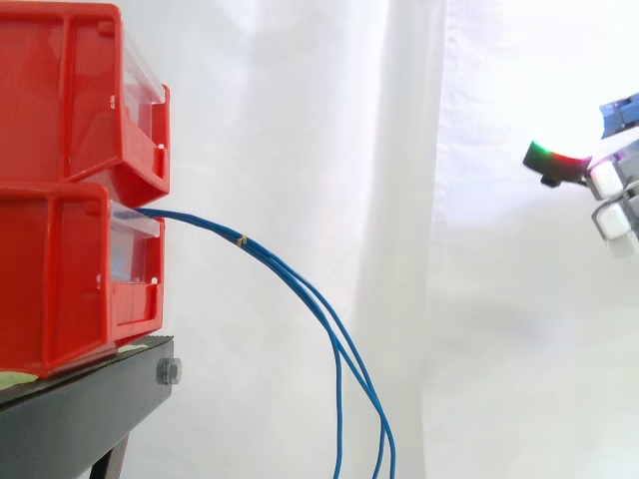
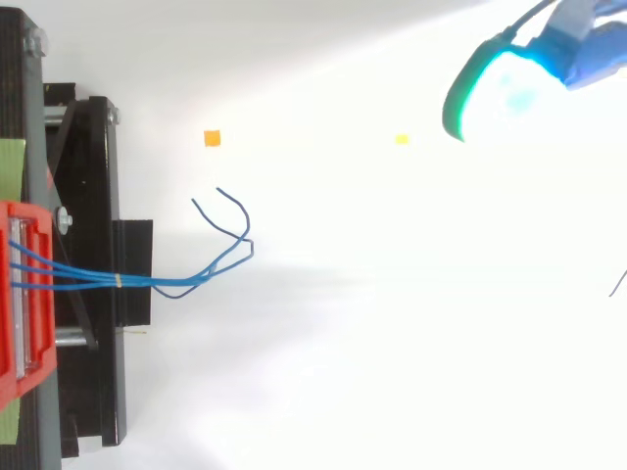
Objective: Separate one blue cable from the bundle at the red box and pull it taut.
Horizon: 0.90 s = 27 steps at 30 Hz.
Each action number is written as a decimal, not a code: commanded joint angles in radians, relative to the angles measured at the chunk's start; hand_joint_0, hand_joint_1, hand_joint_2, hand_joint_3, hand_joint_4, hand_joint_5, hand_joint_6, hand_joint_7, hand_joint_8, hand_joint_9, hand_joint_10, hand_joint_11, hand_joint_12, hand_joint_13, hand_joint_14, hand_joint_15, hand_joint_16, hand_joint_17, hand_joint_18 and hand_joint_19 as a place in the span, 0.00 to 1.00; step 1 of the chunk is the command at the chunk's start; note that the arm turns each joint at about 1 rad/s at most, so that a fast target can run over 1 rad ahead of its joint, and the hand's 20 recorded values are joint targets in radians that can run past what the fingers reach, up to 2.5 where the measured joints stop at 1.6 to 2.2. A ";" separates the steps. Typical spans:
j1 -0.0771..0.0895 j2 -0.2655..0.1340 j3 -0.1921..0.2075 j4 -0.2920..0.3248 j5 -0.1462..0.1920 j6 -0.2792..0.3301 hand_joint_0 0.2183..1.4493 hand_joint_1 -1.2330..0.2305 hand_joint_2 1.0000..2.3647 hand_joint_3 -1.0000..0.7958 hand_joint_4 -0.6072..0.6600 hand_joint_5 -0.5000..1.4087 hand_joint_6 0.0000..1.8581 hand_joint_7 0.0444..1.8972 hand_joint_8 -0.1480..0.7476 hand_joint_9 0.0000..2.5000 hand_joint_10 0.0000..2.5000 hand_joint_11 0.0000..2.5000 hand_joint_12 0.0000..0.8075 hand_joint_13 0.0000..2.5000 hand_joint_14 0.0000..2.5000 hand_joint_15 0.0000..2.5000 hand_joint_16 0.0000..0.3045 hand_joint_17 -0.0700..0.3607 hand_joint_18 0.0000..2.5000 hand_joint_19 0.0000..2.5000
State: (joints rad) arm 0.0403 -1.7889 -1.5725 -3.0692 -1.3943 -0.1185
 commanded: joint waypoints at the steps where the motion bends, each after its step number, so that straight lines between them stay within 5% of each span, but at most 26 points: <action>1: 0.012 -0.032 0.000 0.046 0.005 -0.004 0.26 0.43 0.00 0.28 0.60 0.15 0.27 0.41 0.45 0.23 0.01 0.22 0.41 0.19 0.00 0.15 0.16 0.41 0.13 0.17; 7: 0.024 -0.063 0.000 0.096 0.032 -0.009 0.24 0.44 0.00 0.28 0.60 0.15 0.27 0.40 0.45 0.26 0.01 0.22 0.41 0.21 0.01 0.15 0.16 0.42 0.14 0.20; 13: 0.056 -0.072 0.000 0.139 0.121 -0.069 0.24 0.43 0.00 0.28 0.58 0.16 0.27 0.40 0.42 0.27 0.01 0.22 0.37 0.21 0.01 0.16 0.14 0.39 0.13 0.20; 17: 0.070 -0.096 0.006 0.148 0.149 -0.086 0.24 0.43 0.00 0.28 0.59 0.16 0.27 0.40 0.44 0.28 0.01 0.22 0.38 0.22 0.01 0.15 0.14 0.38 0.14 0.19; 27: 0.089 -0.242 0.141 0.147 0.150 -0.079 0.25 0.42 0.00 0.28 0.60 0.16 0.27 0.40 0.44 0.29 0.01 0.23 0.38 0.22 0.01 0.15 0.13 0.38 0.13 0.18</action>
State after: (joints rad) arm 0.1244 -1.9788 -1.4810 -2.9214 -1.2458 -0.1975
